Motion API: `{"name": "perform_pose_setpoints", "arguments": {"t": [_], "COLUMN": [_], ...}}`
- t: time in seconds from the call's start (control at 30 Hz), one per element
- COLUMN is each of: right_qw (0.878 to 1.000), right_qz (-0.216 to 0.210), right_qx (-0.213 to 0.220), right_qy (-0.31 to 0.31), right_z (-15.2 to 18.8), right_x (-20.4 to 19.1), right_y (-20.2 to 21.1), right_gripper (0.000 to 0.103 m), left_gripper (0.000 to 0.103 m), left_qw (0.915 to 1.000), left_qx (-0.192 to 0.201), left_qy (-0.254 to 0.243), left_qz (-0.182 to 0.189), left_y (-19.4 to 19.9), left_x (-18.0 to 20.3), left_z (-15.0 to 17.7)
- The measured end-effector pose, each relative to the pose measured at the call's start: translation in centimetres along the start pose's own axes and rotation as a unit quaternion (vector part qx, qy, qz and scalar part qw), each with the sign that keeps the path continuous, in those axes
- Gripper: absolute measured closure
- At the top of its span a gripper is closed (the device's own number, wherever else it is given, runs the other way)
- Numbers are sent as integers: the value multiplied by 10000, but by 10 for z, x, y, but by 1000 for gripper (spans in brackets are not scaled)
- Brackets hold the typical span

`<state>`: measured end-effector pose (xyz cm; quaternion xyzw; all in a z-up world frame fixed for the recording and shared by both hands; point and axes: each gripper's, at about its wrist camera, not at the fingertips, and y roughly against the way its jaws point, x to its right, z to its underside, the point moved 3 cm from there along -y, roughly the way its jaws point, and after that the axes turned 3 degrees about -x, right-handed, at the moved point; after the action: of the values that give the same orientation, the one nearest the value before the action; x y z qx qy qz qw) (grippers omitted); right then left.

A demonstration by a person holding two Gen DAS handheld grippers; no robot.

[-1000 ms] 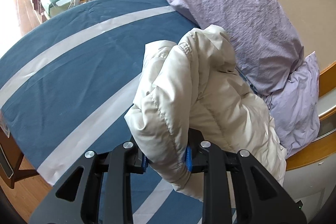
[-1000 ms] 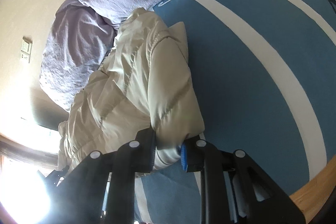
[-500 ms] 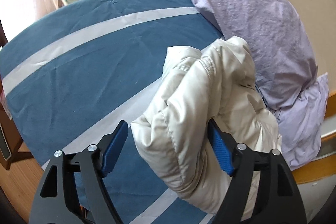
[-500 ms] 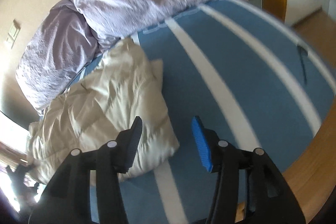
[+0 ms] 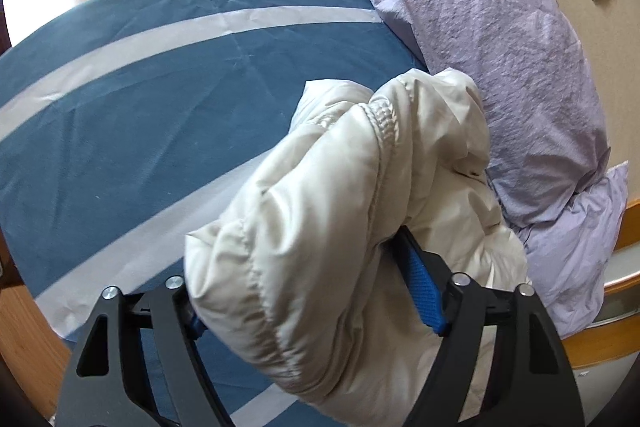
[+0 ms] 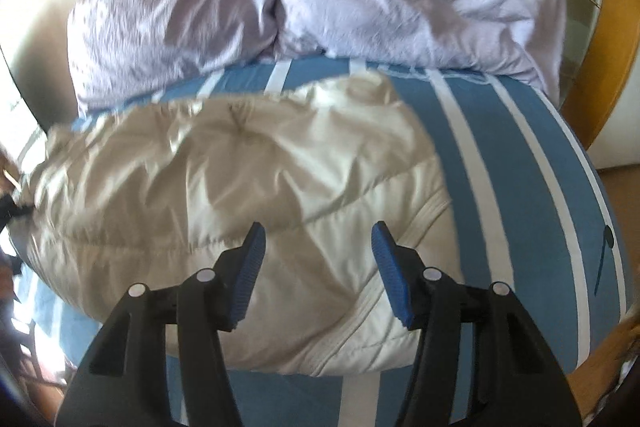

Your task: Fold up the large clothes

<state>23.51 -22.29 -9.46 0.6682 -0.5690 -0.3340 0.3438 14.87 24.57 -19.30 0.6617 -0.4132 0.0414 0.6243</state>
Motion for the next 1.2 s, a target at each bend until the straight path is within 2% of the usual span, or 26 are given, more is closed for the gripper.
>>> {"name": "perform_pose_setpoints", "arguments": {"t": [0.1, 0.17, 0.27, 0.37, 0.5, 0.7, 0.87, 1.03, 1.2], "right_qw": [9993, 9990, 9988, 9987, 9987, 9988, 9988, 9987, 9986], "right_qz": [143, 195, 243, 256, 240, 182, 138, 90, 23], "right_qx": [-311, -326, -356, -381, -409, -459, -464, -478, -478], "right_qy": [140, 224, 222, 214, 159, 34, -67, -151, -219], "right_z": [10, 16, 19, 21, 20, 19, 19, 18, 18], "right_x": [-2, -2, -2, -2, 0, 3, 6, 8, 10], "right_y": [-21, -27, -33, -38, -43, -46, -47, -48, -47], "right_gripper": [42, 41, 40, 39, 39, 39, 39, 39, 39], "left_gripper": [42, 56, 70, 75, 75, 75, 75, 76, 76], "left_qw": [9999, 9995, 9984, 9962, 9909, 9731, 9499, 9275, 9101], "left_qx": [50, 84, 89, 100, 180, 136, -138, -524, -912], "left_qy": [106, 170, 192, 156, -76, -749, -1491, -2126, -2477], "left_qz": [105, 243, 532, 852, 1329, 2172, 2744, 3029, 3196], "left_y": [-1, 0, 6, 16, 36, 71, 92, 98, 96], "left_x": [1, 2, 7, 19, 51, 124, 191, 241, 269], "left_z": [0, 1, 1, 0, 3, 24, 66, 112, 152]}}
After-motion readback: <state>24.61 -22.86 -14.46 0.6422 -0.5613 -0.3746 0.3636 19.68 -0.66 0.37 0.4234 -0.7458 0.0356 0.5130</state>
